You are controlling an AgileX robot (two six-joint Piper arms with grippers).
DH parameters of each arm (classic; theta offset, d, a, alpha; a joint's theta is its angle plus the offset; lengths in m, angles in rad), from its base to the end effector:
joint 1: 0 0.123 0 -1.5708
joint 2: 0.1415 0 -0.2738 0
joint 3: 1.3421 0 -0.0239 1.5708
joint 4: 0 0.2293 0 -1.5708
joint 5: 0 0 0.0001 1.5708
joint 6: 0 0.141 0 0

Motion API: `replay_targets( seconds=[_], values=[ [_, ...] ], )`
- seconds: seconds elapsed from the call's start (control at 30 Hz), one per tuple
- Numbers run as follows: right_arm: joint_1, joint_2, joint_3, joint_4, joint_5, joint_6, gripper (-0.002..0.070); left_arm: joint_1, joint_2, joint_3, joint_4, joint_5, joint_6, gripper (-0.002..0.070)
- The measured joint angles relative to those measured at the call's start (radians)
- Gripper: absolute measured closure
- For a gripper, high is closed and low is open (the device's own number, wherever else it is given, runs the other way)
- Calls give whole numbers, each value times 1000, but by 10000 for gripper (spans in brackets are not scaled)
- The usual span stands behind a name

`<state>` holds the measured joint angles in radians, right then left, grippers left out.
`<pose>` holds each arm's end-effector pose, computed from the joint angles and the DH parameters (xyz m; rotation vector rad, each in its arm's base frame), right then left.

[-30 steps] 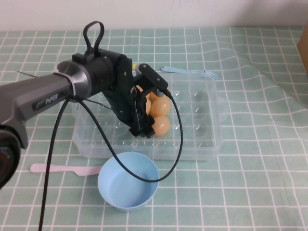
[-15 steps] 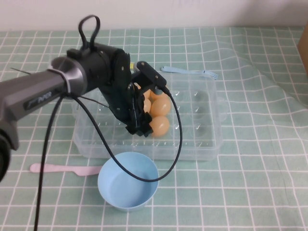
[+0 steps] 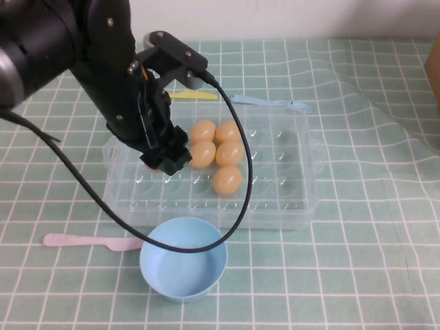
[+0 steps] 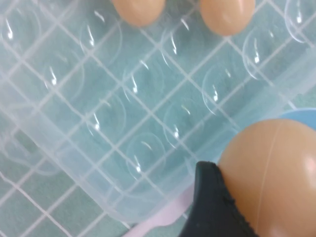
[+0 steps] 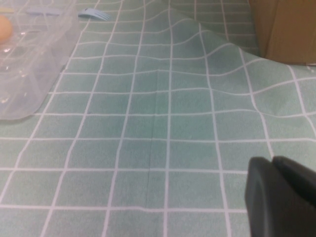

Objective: Take an egg out of the egg box
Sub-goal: Place the egg in the bowl

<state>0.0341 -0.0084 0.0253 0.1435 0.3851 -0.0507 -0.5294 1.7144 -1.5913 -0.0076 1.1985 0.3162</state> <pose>0.0894 0.0106 0.1561 0.0086 1.8836 0.1304 0.3046 -0.1794 0.2683 1.1499 2.5610 -0.0613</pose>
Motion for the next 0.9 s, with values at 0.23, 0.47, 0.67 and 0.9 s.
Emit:
replay_targets(
  seconds=[0.23, 0.47, 0.67, 0.9],
  values=[
    [0, 0, 0, 0, 0, 0, 694, -15, -12, 33, -6, 27, -64, 313],
    [0, 0, 0, 0, 0, 0, 694, -141, -33, 195, -11, 25, -63, 313],
    [0, 0, 0, 0, 0, 0, 694, -153, -33, 324, -3, -69, -60, 313],
    [0, 0, 0, 0, 0, 0, 694, -153, -22, 371, 20, -211, -60, 313]
  ],
)
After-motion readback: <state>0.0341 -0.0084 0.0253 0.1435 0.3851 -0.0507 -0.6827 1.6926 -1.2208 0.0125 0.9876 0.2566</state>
